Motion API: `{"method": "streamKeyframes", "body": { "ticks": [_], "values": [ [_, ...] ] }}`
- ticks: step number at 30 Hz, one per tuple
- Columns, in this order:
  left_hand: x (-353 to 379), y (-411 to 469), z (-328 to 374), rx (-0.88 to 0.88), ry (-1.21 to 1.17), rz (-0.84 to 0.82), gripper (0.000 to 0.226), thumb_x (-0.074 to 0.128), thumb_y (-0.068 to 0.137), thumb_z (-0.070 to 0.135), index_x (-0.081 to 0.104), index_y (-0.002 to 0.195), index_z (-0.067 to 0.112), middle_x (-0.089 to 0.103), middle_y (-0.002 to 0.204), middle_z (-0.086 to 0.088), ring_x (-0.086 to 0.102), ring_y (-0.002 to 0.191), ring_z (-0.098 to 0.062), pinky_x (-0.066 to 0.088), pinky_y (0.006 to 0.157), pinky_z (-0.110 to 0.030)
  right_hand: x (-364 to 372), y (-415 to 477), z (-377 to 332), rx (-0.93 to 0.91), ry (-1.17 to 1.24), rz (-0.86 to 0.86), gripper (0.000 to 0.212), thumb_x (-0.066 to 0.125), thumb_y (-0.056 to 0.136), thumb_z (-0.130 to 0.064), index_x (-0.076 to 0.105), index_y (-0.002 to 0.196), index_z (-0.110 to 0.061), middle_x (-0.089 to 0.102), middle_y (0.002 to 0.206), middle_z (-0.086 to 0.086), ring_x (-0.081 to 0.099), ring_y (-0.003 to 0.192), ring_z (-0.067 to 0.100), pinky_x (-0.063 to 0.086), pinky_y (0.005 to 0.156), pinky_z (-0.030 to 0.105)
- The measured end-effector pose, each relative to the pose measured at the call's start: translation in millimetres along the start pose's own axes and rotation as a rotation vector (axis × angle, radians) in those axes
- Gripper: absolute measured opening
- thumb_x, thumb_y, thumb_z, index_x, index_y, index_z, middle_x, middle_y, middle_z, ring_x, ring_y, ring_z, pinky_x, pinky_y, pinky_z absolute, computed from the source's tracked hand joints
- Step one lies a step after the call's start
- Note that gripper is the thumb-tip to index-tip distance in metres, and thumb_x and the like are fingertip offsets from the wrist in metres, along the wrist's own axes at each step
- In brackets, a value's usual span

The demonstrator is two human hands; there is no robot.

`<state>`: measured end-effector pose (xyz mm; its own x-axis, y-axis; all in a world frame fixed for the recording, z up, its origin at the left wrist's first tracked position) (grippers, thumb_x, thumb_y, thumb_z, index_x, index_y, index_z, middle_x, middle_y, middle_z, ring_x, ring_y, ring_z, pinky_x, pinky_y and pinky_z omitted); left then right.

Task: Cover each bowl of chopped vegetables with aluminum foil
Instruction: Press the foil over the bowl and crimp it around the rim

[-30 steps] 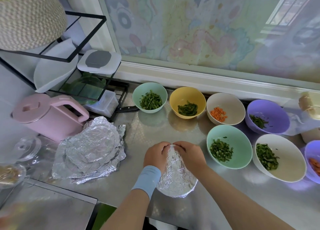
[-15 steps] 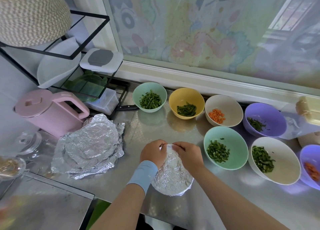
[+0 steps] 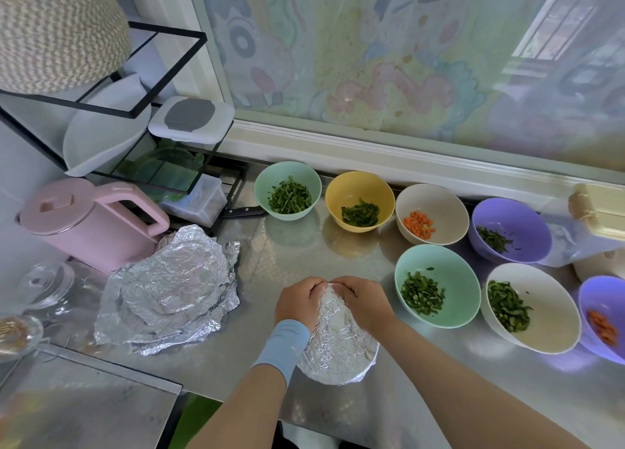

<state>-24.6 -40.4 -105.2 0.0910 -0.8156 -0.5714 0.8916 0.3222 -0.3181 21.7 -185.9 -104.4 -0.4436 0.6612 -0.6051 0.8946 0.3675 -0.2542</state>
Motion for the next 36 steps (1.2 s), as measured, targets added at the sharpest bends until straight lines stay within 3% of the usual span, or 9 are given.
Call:
{"method": "streamKeyframes", "body": {
  "ticks": [3, 6, 10, 13, 18, 22, 27, 30, 36],
  "values": [
    [0, -4, -1, 0.006, 0.001, 0.037, 0.017, 0.055, 0.096, 0.033, 0.072, 0.095, 0.032, 0.068, 0.077, 0.015, 0.064, 0.072, -0.011, 0.053, 0.071, -0.028, -2, -1, 0, 0.031, -0.003, 0.043, 0.027, 0.058, 0.096, -0.023, 0.064, 0.123, -0.023, 0.061, 0.112, -0.015, 0.054, 0.101, 0.002, 0.042, 0.093, 0.018],
    [-1, -7, -6, -0.049, -0.072, 0.118, 0.017, 0.056, 0.095, 0.027, 0.072, 0.093, 0.031, 0.071, 0.084, 0.012, 0.064, 0.078, -0.012, 0.051, 0.073, -0.025, -6, -7, -2, 0.05, -0.041, 0.156, 0.015, 0.059, 0.095, -0.022, 0.069, 0.106, -0.022, 0.069, 0.096, -0.01, 0.059, 0.087, 0.006, 0.048, 0.082, 0.022],
    [0, -10, -5, -0.05, -0.06, 0.148, 0.017, 0.056, 0.095, 0.026, 0.073, 0.095, 0.029, 0.072, 0.086, 0.011, 0.064, 0.079, -0.012, 0.05, 0.074, -0.025, -8, -12, 5, 0.132, 0.062, 0.231, 0.013, 0.065, 0.092, -0.026, 0.076, 0.097, -0.024, 0.071, 0.083, -0.017, 0.062, 0.08, 0.0, 0.043, 0.074, 0.008],
    [0, -11, -3, -0.047, -0.032, 0.14, 0.018, 0.053, 0.097, 0.027, 0.071, 0.095, 0.03, 0.072, 0.086, 0.009, 0.063, 0.077, -0.012, 0.051, 0.073, -0.026, -9, -11, 5, 0.13, 0.095, 0.221, 0.012, 0.068, 0.09, -0.026, 0.078, 0.096, -0.024, 0.073, 0.085, -0.016, 0.064, 0.082, 0.001, 0.046, 0.079, 0.012],
    [-3, 4, 10, 0.008, 0.245, 0.0, 0.021, 0.043, 0.098, 0.029, 0.062, 0.104, 0.036, 0.063, 0.098, 0.007, 0.059, 0.085, -0.017, 0.046, 0.072, -0.028, -6, -12, 7, 0.102, 0.085, 0.247, 0.011, 0.066, 0.091, -0.024, 0.076, 0.095, -0.025, 0.073, 0.083, -0.014, 0.064, 0.078, 0.002, 0.051, 0.078, 0.021],
    [3, 5, 14, 0.063, 0.16, -0.1, 0.019, 0.049, 0.097, 0.035, 0.066, 0.102, 0.042, 0.068, 0.093, 0.017, 0.063, 0.083, -0.01, 0.052, 0.077, -0.029, -5, -11, 7, 0.073, 0.066, 0.204, 0.013, 0.062, 0.093, -0.024, 0.075, 0.097, -0.026, 0.073, 0.083, -0.013, 0.064, 0.077, 0.004, 0.052, 0.076, 0.024],
    [4, 3, 9, 0.03, 0.199, -0.027, 0.017, 0.047, 0.098, 0.039, 0.064, 0.099, 0.04, 0.067, 0.086, 0.015, 0.062, 0.078, -0.009, 0.049, 0.068, -0.027, -7, -13, 7, 0.1, 0.031, 0.191, 0.017, 0.059, 0.096, -0.025, 0.07, 0.107, -0.021, 0.071, 0.094, -0.009, 0.062, 0.085, 0.007, 0.047, 0.078, 0.02],
    [4, 1, 11, 0.005, 0.216, 0.041, 0.019, 0.043, 0.1, 0.037, 0.062, 0.101, 0.037, 0.064, 0.082, 0.015, 0.058, 0.073, -0.011, 0.043, 0.064, -0.027, -5, -16, 11, 0.14, 0.025, 0.214, 0.016, 0.057, 0.096, -0.028, 0.071, 0.103, -0.026, 0.071, 0.086, -0.012, 0.062, 0.079, 0.007, 0.049, 0.074, 0.023],
    [3, -5, 12, -0.031, 0.234, 0.053, 0.02, 0.041, 0.1, 0.033, 0.061, 0.101, 0.035, 0.065, 0.087, 0.012, 0.057, 0.077, -0.015, 0.044, 0.069, -0.028, -7, -12, 14, 0.155, 0.105, 0.192, 0.014, 0.062, 0.093, -0.028, 0.076, 0.096, -0.026, 0.073, 0.081, -0.011, 0.064, 0.076, 0.007, 0.051, 0.077, 0.029]
  ]
}}
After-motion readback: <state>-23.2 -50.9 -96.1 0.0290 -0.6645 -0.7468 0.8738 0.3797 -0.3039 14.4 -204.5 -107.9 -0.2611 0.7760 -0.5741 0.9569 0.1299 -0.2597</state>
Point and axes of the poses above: each hand's wrist, its own y-axis towards the middle knuckle, its own x-axis out of the palm, z = x × y, the point moved 4 cm from there along y, towards the middle knuckle
